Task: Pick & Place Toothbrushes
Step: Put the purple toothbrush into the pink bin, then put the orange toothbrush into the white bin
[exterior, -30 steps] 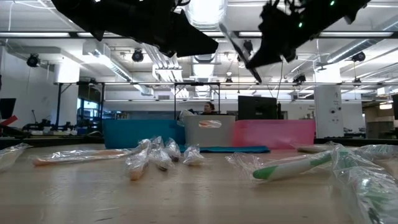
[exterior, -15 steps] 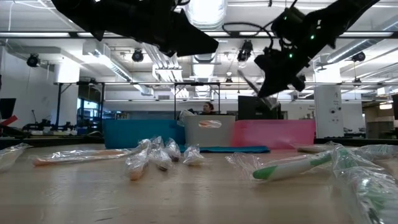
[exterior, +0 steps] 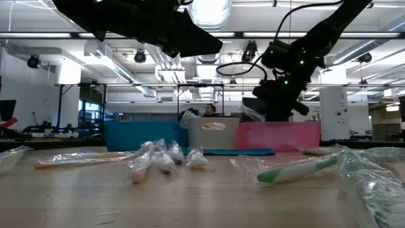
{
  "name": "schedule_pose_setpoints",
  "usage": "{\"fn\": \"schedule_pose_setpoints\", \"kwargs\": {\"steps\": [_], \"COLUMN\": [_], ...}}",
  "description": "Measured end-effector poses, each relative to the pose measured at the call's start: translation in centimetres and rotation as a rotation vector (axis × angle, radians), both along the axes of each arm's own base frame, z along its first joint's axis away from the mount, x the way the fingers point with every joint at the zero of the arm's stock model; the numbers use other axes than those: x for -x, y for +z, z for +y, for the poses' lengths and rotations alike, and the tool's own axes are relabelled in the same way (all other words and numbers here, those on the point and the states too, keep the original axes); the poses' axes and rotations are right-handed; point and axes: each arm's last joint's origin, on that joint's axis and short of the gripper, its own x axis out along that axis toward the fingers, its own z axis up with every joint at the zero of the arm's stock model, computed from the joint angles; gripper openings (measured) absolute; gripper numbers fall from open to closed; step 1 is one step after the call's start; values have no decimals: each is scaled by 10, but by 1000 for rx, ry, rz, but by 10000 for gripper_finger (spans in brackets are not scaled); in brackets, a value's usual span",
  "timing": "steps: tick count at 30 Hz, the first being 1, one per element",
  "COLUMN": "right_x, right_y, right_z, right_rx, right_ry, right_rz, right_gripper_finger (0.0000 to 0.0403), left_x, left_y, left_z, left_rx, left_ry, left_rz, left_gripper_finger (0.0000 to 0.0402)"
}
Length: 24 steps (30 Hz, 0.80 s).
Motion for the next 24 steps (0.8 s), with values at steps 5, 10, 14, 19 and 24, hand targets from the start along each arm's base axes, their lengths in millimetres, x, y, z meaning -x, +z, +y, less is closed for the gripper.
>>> {"fn": "schedule_pose_setpoints", "kwargs": {"steps": [5, 10, 14, 19, 24], "right_x": [-12, -21, -27, -28, -24], "right_y": [-9, -12, -8, 2, 17], "right_z": [-7, -13, -17, -18, -14], "right_rx": [-68, -131, -143, -131, -120], "right_ry": [5, 5, 5, 5, 8], "right_rz": [91, 187, 205, 187, 172], "right_gripper_finger": [20, 23, 46, 89, 128], "left_x": [0, 0, 0, 0, 0], "left_y": [0, 0, 0, 0, 0], "left_z": [0, 0, 0, 0, 0], "left_rx": [1, 1, 1, 1, 1], "left_ry": [0, 0, 0, 0, 0], "left_rz": [0, 1, 1, 1, 3], "left_gripper_finger": [218, 218, 218, 218, 218]}}
